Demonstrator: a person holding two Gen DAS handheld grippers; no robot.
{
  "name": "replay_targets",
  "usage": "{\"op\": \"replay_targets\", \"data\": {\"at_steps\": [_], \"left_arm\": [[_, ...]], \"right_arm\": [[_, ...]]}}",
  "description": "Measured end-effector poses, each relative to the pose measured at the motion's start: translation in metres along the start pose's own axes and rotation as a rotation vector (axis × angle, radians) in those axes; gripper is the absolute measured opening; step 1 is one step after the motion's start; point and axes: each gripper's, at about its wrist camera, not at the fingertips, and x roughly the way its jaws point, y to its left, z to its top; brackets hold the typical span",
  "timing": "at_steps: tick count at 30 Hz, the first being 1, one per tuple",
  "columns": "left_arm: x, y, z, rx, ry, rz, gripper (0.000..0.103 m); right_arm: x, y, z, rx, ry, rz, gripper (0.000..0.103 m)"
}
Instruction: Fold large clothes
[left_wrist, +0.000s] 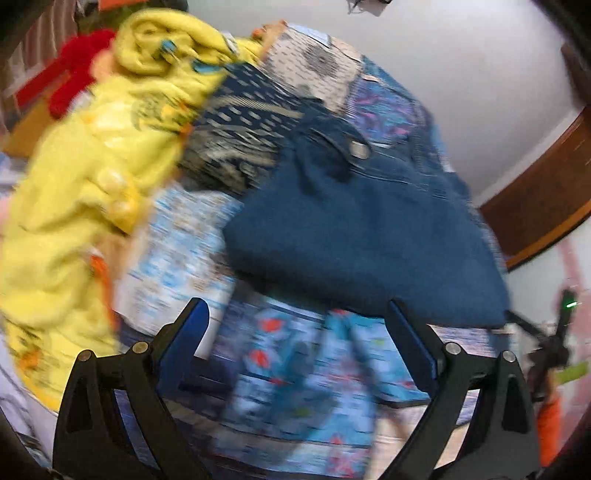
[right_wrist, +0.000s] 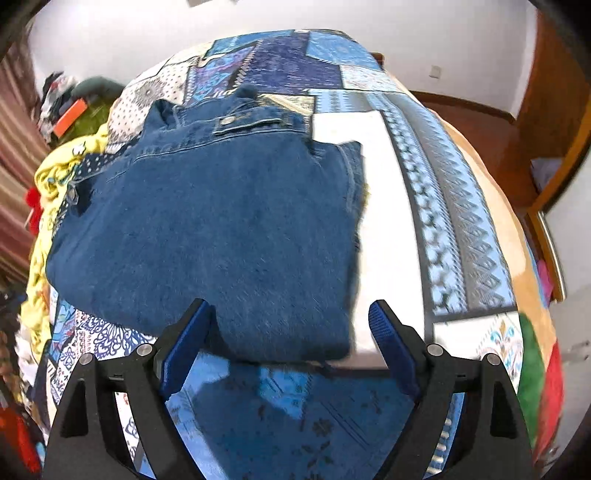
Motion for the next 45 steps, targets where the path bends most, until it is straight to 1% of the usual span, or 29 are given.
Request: {"op": "replay_targets", "data": {"at_steps": [2,4,5,7,8,12,14,16,17,18,19,20,24,26,29,30,31,33,34,37,38,42,45], "left_arm": [[0.009,-0.005,-0.001,-0.023,0.036,-0.074,0.097],[0.019,-0.009,-0.001,-0.043,0.052,-0.121,0.097],[0.024,-0.008,-0.001,-0.066,0.056,-0.147,0.097],[0.035,-0.002,0.001,-0.141,0.066,-0.228,0.097],[0.041,0.002,0.001,-0.183,0.064,-0.25,0.097],[0.064,0.017,0.005,-0.309,0.062,-0.295,0.097],[0.073,0.022,0.007,-0.354,0.065,-0.313,0.097],[0.083,0.025,0.011,-0.379,0.065,-0.312,0.095],[0.088,0.025,0.013,-0.388,0.056,-0.314,0.093],[0.091,0.024,0.016,-0.391,0.045,-0.323,0.087],[0.095,0.022,0.019,-0.388,0.035,-0.34,0.084],[0.099,0.018,0.024,-0.38,0.025,-0.355,0.084],[0.118,0.005,0.041,-0.331,0.016,-0.318,0.084],[0.127,0.005,0.047,-0.343,-0.008,-0.317,0.084],[0.135,0.006,0.055,-0.392,-0.083,-0.318,0.083],[0.14,0.008,0.061,-0.417,-0.104,-0.303,0.077],[0.141,0.009,0.063,-0.436,-0.118,-0.282,0.066],[0.139,0.011,0.064,-0.461,-0.134,-0.259,0.054],[0.136,0.014,0.064,-0.477,-0.146,-0.293,0.048],[0.115,0.018,0.063,-0.453,-0.213,-0.376,0.034],[0.107,0.015,0.065,-0.43,-0.233,-0.393,0.033],[0.073,-0.015,0.083,-0.321,-0.28,-0.383,0.028],[0.045,-0.047,0.096,-0.218,-0.339,-0.369,0.027]], "right_arm": [[-0.004,-0.002,-0.006,-0.006,-0.007,-0.02,0.087],[-0.005,-0.004,-0.008,-0.012,-0.005,-0.034,0.087],[-0.005,-0.006,-0.009,-0.011,0.004,-0.045,0.087],[-0.005,-0.01,-0.011,-0.016,0.021,-0.094,0.087],[-0.006,-0.011,-0.012,-0.015,0.023,-0.103,0.087],[-0.017,-0.018,-0.014,-0.017,0.017,-0.143,0.087],[-0.026,-0.017,-0.012,-0.025,-0.008,-0.154,0.087],[-0.034,-0.015,-0.008,-0.028,-0.034,-0.146,0.088],[-0.037,-0.014,-0.005,-0.025,-0.048,-0.137,0.089],[-0.038,-0.012,-0.002,-0.023,-0.056,-0.129,0.089],[-0.039,-0.01,0.001,-0.019,-0.062,-0.117,0.089],[-0.039,-0.007,0.004,-0.017,-0.063,-0.107,0.089],[-0.035,0.008,0.008,-0.032,-0.067,-0.063,0.089],[-0.031,0.018,0.009,-0.049,-0.057,-0.05,0.089],[-0.02,0.031,0.012,-0.071,-0.018,-0.042,0.089],[-0.017,0.034,0.013,-0.073,-0.012,-0.041,0.089],[-0.015,0.038,0.013,-0.075,-0.005,-0.039,0.089],[-0.011,0.047,0.014,-0.082,0.01,-0.034,0.089],[-0.01,0.051,0.015,-0.088,0.011,-0.028,0.089],[-0.011,0.065,0.019,-0.114,0.003,-0.015,0.089],[-0.011,0.069,0.021,-0.124,0.002,-0.011,0.089],[-0.006,0.089,0.03,-0.164,0.019,0.028,0.089],[0.0,0.109,0.038,-0.202,0.022,0.06,0.089]]}}
